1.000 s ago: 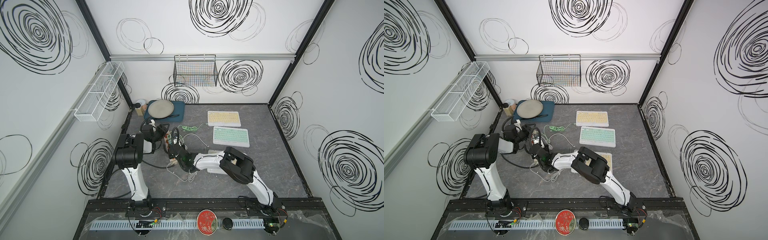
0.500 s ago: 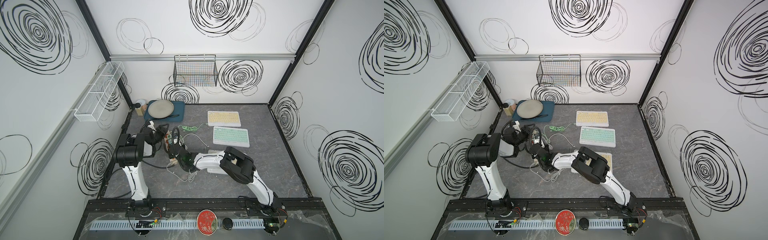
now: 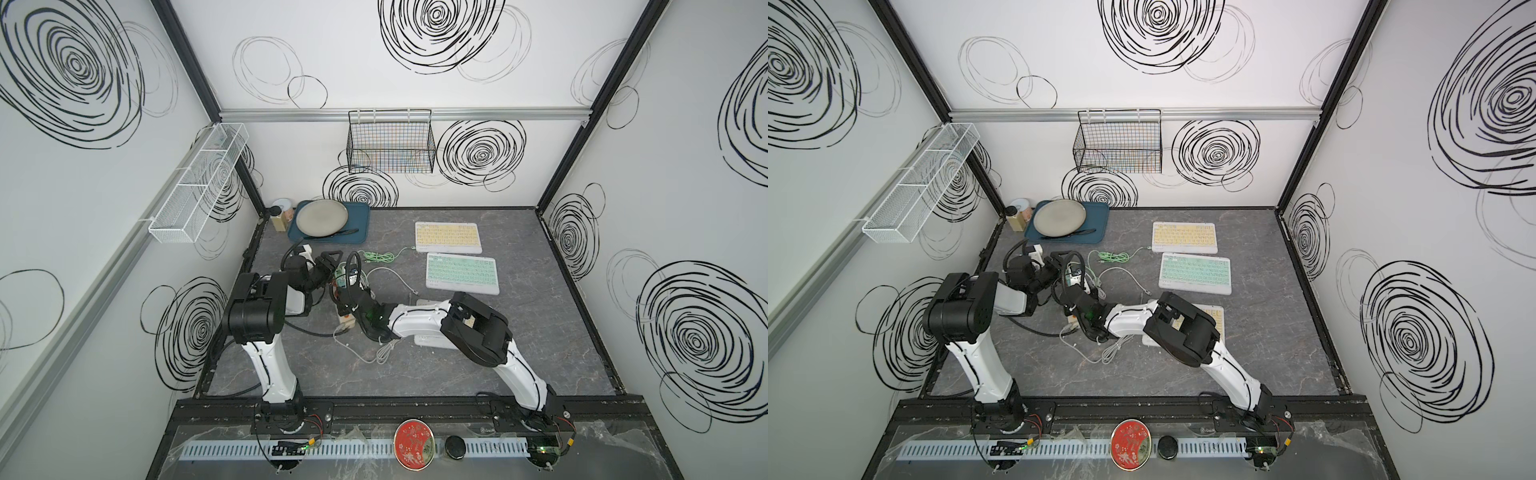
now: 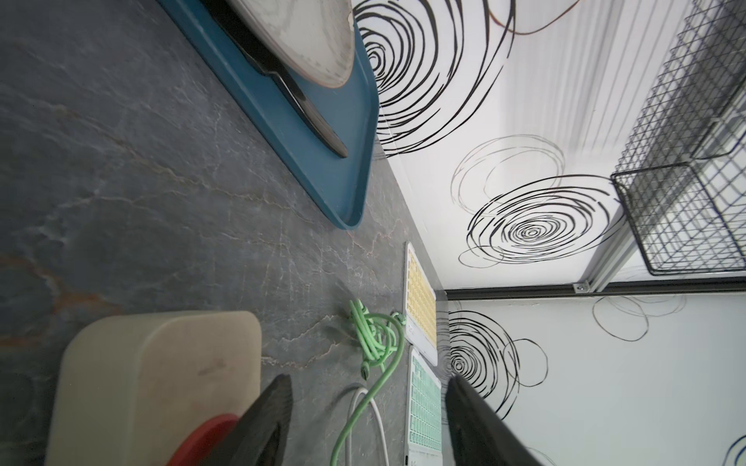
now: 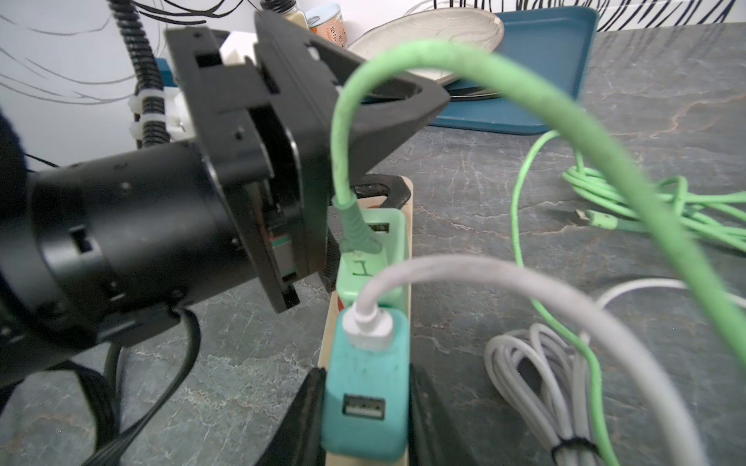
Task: Unplug the wireless keyboard
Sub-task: Remove the plug from the socket.
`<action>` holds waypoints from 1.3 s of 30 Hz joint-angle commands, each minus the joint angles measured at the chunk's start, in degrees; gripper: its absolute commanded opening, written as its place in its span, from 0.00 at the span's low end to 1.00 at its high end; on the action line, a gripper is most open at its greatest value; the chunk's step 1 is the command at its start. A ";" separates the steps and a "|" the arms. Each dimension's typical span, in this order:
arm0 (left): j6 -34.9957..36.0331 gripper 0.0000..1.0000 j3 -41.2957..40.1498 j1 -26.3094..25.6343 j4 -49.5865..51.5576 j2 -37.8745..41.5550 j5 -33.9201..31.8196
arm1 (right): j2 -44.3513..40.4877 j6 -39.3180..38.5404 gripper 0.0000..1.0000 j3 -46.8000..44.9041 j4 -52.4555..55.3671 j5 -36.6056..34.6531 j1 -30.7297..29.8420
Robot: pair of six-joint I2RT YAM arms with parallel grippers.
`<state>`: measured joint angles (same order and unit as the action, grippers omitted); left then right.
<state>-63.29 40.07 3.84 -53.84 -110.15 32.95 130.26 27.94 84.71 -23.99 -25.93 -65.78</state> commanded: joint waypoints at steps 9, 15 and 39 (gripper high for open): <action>6.53 0.56 3.91 -2.11 28.14 -1.93 -6.29 | 1.55 -2.25 0.17 5.74 9.88 -3.62 -2.08; 5.32 0.56 0.98 -2.17 22.23 -2.78 -6.43 | -2.81 7.93 0.11 -1.22 3.91 12.35 2.17; 4.49 0.56 -2.19 -1.62 14.71 -6.52 -5.97 | 4.55 -7.98 0.00 13.80 16.06 -7.20 -4.14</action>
<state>-59.59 41.12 2.79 -51.18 -111.35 29.02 135.04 19.99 98.67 -5.80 -36.91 -69.30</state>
